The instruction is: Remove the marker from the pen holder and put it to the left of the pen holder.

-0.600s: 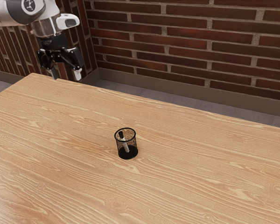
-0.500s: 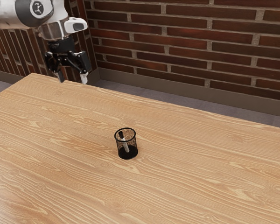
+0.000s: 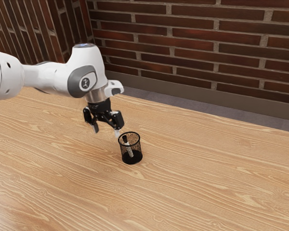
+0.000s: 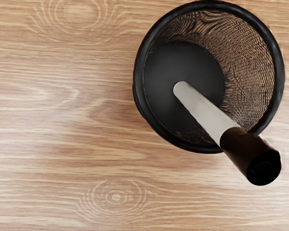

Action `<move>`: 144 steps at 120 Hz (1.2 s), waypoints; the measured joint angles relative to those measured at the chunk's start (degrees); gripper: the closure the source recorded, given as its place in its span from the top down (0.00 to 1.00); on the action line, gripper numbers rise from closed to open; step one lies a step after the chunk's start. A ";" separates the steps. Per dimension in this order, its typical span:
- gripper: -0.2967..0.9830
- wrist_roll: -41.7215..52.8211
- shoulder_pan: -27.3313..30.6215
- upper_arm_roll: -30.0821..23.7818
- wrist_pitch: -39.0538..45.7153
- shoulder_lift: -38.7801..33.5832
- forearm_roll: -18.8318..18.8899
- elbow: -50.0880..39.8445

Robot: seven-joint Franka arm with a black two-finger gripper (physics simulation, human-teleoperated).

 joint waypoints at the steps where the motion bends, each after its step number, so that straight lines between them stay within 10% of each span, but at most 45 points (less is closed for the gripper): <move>1: 0.77 0.12 -0.01 -0.16 0.54 0.13 0.02 -0.02; 48: 0.69 12.62 -1.20 -3.71 15.15 3.95 -0.92 -0.85; 144: 0.59 -0.46 -3.04 -0.79 -29.56 24.24 -3.08 32.53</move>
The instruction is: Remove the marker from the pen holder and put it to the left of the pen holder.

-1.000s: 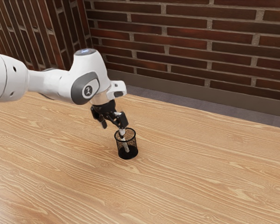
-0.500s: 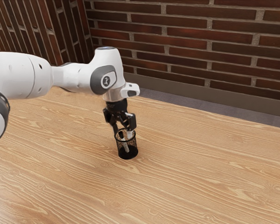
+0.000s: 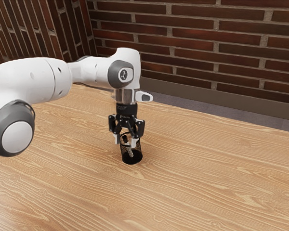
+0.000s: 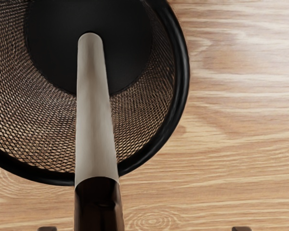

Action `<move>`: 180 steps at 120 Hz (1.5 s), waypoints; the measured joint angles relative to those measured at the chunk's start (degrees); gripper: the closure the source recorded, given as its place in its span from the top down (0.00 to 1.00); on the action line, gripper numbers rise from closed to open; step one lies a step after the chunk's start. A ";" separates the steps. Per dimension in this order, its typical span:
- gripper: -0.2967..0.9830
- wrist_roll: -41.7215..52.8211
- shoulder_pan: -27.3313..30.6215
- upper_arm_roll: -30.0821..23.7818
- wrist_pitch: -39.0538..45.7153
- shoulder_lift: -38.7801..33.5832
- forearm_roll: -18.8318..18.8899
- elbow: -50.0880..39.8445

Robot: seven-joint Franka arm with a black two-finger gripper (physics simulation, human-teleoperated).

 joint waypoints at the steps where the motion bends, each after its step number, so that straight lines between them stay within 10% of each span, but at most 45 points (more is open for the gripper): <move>1: 0.59 -0.13 -0.03 0.00 -0.14 0.16 0.00 0.21; 162: 0.20 -7.55 1.91 2.43 -3.43 -0.95 0.08 6.43; 180: 0.18 -7.54 14.37 -6.16 -7.59 -7.43 -0.94 7.22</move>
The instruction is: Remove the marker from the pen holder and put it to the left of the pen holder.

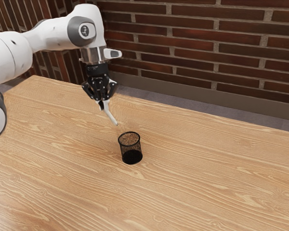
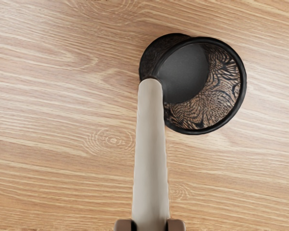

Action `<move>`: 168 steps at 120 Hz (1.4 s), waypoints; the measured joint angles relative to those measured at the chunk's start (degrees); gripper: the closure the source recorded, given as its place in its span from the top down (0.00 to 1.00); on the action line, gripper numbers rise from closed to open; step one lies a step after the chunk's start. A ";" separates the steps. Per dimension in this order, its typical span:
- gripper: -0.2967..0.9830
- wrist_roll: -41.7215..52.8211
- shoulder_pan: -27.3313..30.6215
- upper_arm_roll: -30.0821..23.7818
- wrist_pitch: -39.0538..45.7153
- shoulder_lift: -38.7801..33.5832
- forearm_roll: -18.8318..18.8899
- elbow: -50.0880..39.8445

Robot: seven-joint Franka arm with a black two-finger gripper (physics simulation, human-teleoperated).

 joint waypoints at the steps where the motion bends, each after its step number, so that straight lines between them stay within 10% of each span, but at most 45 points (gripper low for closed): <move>1: 0.18 0.02 1.36 -0.71 -0.25 0.42 -0.29 0.48; 23: 0.18 0.29 17.73 -8.02 -6.11 21.78 -11.59 21.68; 42: 0.19 0.52 24.55 -10.51 -7.47 28.95 -31.55 21.59; 60: 0.19 1.46 28.34 -13.69 -7.65 33.48 -38.89 18.23; 88: 0.21 3.11 29.71 -13.72 -7.28 38.25 -38.55 16.19; 150: 0.66 4.08 30.43 -13.44 -6.94 37.23 -32.06 14.40; 168: 0.72 2.64 20.24 -12.76 -6.17 14.12 -19.35 6.35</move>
